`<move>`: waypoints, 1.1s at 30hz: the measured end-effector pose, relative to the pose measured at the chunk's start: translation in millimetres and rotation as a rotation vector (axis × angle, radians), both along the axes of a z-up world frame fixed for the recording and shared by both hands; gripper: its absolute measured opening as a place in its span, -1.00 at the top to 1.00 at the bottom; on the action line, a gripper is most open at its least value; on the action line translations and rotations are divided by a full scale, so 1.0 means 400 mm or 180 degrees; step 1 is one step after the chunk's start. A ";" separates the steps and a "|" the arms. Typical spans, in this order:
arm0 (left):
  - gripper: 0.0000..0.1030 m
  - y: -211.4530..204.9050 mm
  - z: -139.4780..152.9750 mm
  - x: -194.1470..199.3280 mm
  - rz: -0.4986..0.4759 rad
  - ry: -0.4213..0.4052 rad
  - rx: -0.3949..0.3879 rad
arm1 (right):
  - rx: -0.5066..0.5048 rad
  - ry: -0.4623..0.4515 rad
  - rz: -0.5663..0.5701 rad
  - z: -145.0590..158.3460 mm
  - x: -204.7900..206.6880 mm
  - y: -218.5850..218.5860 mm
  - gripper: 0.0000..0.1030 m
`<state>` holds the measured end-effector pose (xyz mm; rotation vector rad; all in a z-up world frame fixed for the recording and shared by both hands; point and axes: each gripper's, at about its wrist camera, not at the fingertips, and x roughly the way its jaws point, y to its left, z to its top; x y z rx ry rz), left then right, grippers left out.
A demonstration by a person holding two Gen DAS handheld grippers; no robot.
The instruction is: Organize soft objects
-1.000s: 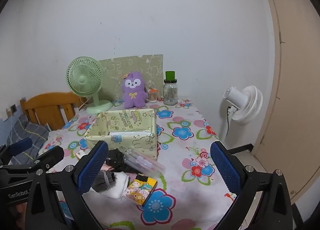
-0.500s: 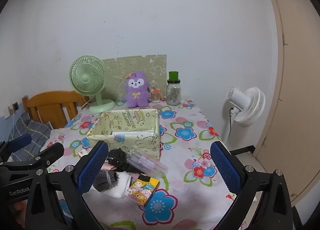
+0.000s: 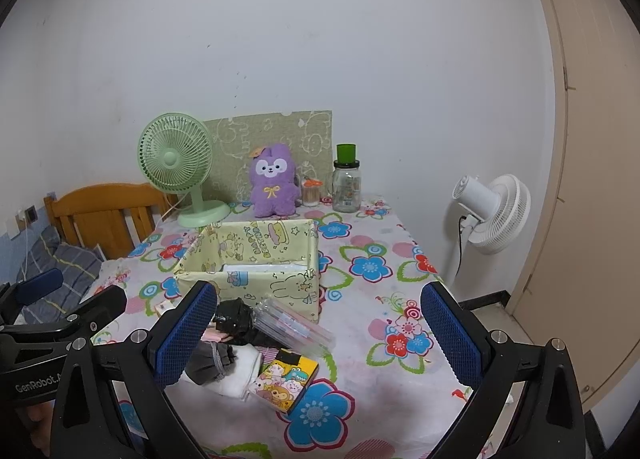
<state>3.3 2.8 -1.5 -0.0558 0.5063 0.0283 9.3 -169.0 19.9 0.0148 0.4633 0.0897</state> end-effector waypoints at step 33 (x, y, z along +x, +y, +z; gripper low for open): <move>-0.99 -0.001 -0.003 -0.006 0.0052 -0.0026 0.0020 | -0.0003 -0.0010 0.0020 0.004 -0.002 0.002 -0.99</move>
